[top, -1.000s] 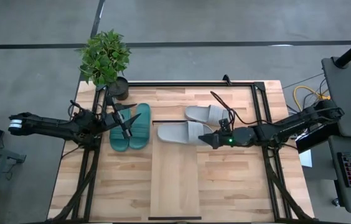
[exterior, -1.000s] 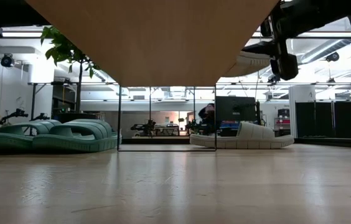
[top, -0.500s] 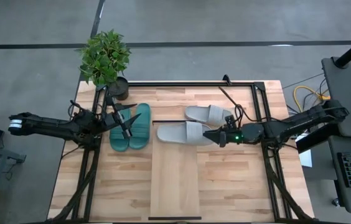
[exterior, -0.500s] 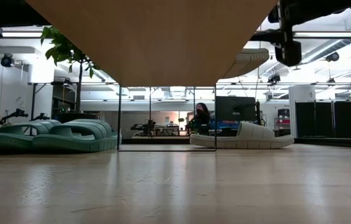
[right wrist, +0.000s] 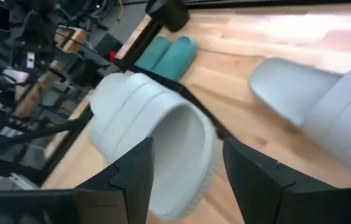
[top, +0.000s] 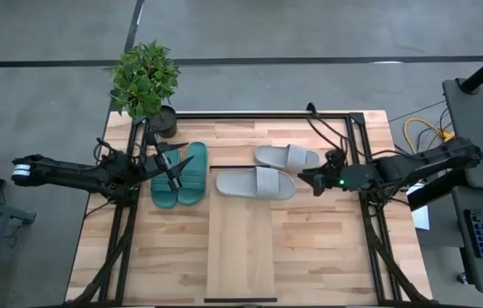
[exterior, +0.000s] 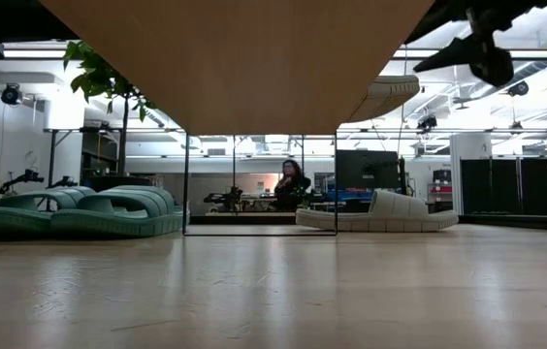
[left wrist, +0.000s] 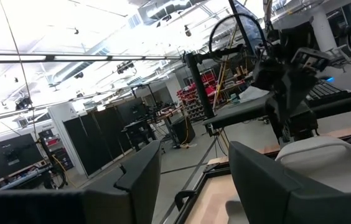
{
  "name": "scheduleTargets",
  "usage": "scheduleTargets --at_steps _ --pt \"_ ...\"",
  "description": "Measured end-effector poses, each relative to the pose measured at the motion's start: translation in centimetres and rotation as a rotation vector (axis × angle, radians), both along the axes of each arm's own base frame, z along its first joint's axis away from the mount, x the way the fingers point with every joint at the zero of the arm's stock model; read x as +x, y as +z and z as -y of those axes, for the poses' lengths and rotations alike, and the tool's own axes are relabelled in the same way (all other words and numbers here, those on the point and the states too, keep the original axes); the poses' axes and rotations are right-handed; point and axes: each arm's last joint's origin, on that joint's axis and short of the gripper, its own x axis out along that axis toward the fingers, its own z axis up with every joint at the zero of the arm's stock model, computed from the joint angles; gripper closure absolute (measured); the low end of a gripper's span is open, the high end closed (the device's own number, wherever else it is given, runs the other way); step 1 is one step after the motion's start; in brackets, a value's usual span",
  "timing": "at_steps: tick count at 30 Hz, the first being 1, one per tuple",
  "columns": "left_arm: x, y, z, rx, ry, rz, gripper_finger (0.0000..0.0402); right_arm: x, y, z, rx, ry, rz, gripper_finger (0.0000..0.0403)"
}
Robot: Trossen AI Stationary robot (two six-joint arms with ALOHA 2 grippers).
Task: Pick and place slides into the shelf
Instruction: Put the gray slipper on the shelf
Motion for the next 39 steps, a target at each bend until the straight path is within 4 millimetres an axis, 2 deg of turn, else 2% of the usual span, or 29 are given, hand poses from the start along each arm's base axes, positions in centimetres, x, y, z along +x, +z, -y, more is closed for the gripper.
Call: scheduleTargets --at_steps 4,9,14,17,20,30,39 --pt "0.0 0.0 0.0 0.000 0.000 -0.001 0.0228 -0.5 0.2 0.2 -0.050 0.014 -0.075 0.0236" --pt "0.0 -0.1 0.0 0.000 0.000 -0.003 0.0228 -1.1 -0.5 0.5 -0.121 -0.019 -0.184 0.0250" --pt "0.0 -0.1 0.0 0.000 0.000 -0.005 0.0228 -1.4 -1.0 0.6 -0.264 0.038 -0.282 0.0262" --pt "0.1 -0.2 0.0 0.000 0.000 -0.010 0.0228 -1.7 -1.6 0.8 -0.295 0.005 -0.316 0.0268" --pt "0.1 -0.2 0.0 0.000 0.000 -0.010 0.0228 -2.3 -2.6 1.1 -0.254 -0.066 -0.333 0.0272" --pt "0.1 -0.3 0.0 0.000 0.000 -0.014 0.0228 -4.9 -7.8 1.9 -0.012 -0.290 -0.229 0.0273" --pt "0.2 -0.3 0.0 0.000 0.000 -0.013 0.0228 -5.9 -10.2 2.1 0.074 -0.241 0.019 0.0256"
